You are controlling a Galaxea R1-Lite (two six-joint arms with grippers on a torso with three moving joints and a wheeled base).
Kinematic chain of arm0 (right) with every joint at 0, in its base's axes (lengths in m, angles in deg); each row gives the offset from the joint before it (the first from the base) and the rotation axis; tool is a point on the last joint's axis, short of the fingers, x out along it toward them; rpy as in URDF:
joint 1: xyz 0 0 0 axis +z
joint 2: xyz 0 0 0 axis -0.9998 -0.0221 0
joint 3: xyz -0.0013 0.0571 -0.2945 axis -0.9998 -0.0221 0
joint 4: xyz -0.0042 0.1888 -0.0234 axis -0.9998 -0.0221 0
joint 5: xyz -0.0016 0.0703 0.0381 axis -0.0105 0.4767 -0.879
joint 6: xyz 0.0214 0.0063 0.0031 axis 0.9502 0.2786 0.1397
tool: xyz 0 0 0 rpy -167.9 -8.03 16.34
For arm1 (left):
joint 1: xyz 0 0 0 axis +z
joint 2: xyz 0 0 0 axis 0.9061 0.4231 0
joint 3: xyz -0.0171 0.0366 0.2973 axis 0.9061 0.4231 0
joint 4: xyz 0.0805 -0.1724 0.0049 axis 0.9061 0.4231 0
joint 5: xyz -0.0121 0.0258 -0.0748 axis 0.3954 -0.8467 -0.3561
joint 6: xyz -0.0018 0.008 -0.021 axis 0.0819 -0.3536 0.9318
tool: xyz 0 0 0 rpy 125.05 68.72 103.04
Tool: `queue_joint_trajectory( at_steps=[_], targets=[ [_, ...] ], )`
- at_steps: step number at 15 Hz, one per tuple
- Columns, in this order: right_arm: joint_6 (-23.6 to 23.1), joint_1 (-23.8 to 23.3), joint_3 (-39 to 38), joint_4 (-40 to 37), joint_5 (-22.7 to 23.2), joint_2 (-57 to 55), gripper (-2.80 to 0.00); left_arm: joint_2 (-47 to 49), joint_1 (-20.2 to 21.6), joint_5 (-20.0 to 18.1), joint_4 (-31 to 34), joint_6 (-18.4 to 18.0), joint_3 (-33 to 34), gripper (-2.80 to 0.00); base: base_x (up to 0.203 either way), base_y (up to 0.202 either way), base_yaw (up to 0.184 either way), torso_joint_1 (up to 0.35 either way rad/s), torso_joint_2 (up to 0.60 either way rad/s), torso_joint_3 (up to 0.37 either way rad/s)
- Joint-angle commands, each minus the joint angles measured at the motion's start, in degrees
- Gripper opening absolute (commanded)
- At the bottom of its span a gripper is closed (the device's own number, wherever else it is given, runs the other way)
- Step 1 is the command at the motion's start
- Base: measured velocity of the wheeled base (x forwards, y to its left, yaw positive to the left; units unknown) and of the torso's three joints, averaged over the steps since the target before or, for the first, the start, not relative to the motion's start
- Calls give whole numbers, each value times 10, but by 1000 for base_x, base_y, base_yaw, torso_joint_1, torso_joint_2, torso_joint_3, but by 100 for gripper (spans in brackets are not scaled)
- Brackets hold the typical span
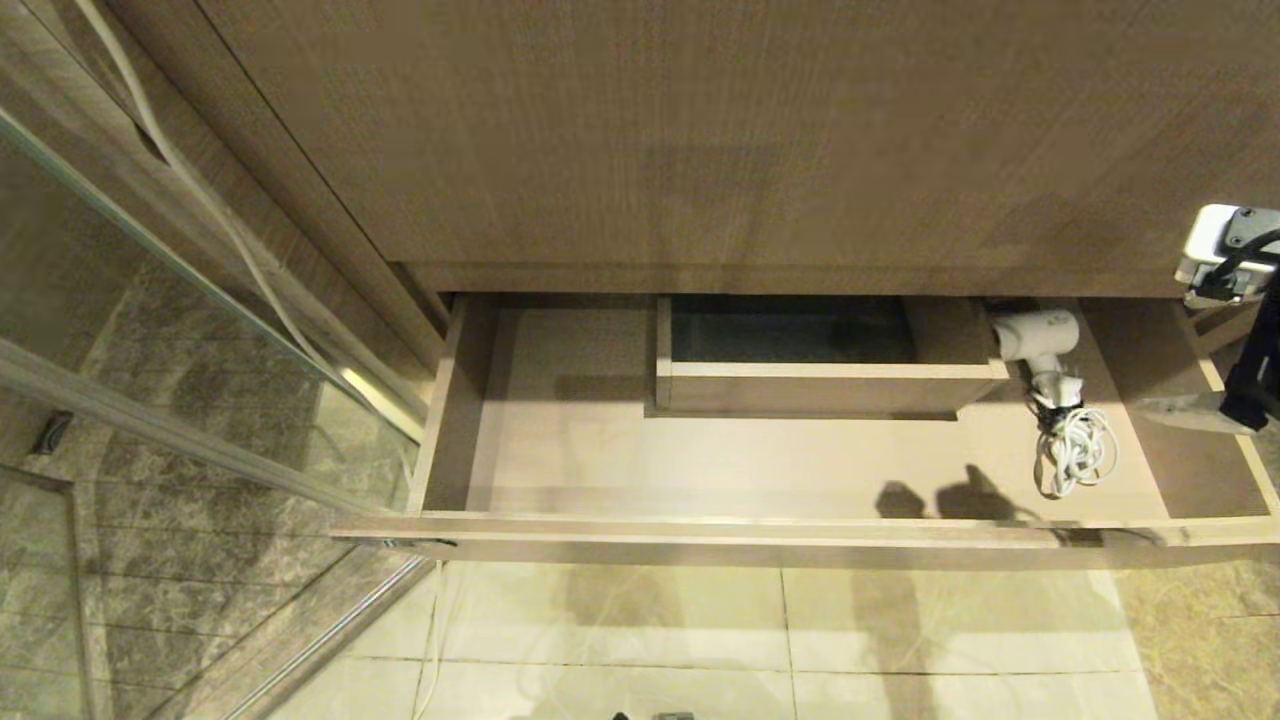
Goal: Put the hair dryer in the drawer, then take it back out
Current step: Pull open the drawer
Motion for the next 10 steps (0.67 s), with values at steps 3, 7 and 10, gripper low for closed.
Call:
queue_joint_trajectory(
  at_steps=[3,7,10],
  targets=[
    [-5,-16,20,-7,-11,-18,0,0,0,0,0,0,0,-280,0,0,0,0,0,0],
    [40,-26,60,-38,-37,-49,0,0,0,0,0,0,0,-280,0,0,0,0,0,0],
    [60,-30,69,-32,-37,-67,0,0,0,0,0,0,0,-280,0,0,0,0,0,0]
  ],
)
